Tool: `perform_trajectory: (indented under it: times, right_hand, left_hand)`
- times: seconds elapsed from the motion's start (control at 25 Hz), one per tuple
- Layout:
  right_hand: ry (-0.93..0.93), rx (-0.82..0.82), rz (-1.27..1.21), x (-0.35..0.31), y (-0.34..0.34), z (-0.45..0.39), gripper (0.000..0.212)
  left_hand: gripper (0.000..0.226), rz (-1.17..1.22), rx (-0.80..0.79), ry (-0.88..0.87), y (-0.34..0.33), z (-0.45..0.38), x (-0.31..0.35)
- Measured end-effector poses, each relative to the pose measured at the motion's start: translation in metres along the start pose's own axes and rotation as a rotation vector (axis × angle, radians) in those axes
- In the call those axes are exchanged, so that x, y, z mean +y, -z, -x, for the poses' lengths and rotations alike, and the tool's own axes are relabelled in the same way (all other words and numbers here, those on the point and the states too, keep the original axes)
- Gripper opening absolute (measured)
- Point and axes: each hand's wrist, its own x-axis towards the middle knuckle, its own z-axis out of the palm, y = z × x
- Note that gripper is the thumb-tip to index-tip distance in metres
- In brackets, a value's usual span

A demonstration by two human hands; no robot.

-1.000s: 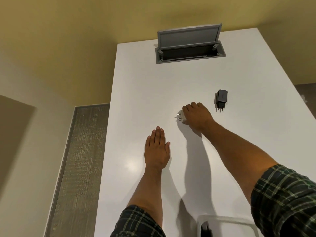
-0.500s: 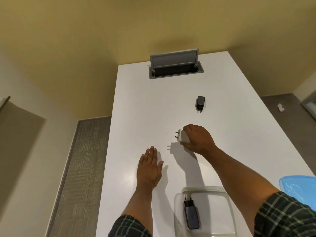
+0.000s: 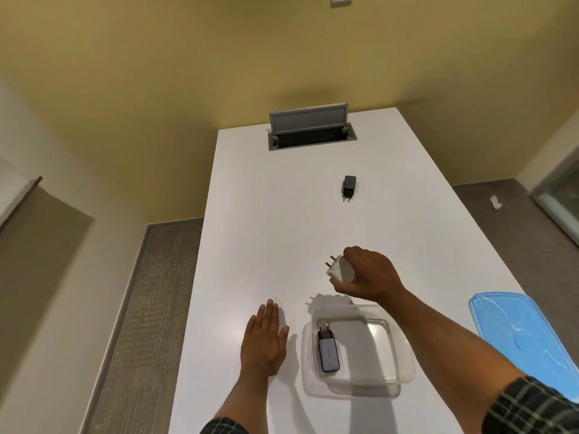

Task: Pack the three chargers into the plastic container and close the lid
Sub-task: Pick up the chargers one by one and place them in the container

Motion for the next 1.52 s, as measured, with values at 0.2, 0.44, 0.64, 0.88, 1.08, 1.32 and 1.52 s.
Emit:
perform_trajectory:
  times: [0.2,0.44,0.64,0.88,1.08,1.32,1.52]
  right_hand:
    - [0.058,-0.025,-0.002,-0.003,0.006,0.043,0.049]
    - [0.164,-0.103,-0.007,-0.008,-0.003,0.081,0.049]
    - [0.075,-0.176,-0.022,-0.009,-0.023,0.109,0.05]
    - [-0.144,-0.302,-0.001,-0.019,-0.038,0.119,0.059]
    - [-0.313,-0.395,0.003,-0.022,-0.055,0.121,0.057]
    - [-0.386,-0.438,0.012,-0.03,-0.071,0.126,0.061]
    - [-0.421,-0.443,0.006,-0.037,-0.08,0.126,0.064]
  left_hand:
    - [0.064,-0.007,-0.06,-0.007,-0.014,0.029,0.01]
    - [0.063,0.005,-0.143,0.01,-0.023,0.048,0.016]
    - [0.064,0.037,-0.247,0.032,-0.017,0.045,0.022]
    - [0.063,0.106,-0.375,0.064,-0.003,0.039,0.027]
    - [0.063,0.086,-0.426,0.076,-0.001,0.036,0.028]
    - [0.064,0.035,-0.458,0.072,-0.007,0.033,0.026]
    - [0.068,0.02,-0.476,0.076,-0.009,0.031,0.023]
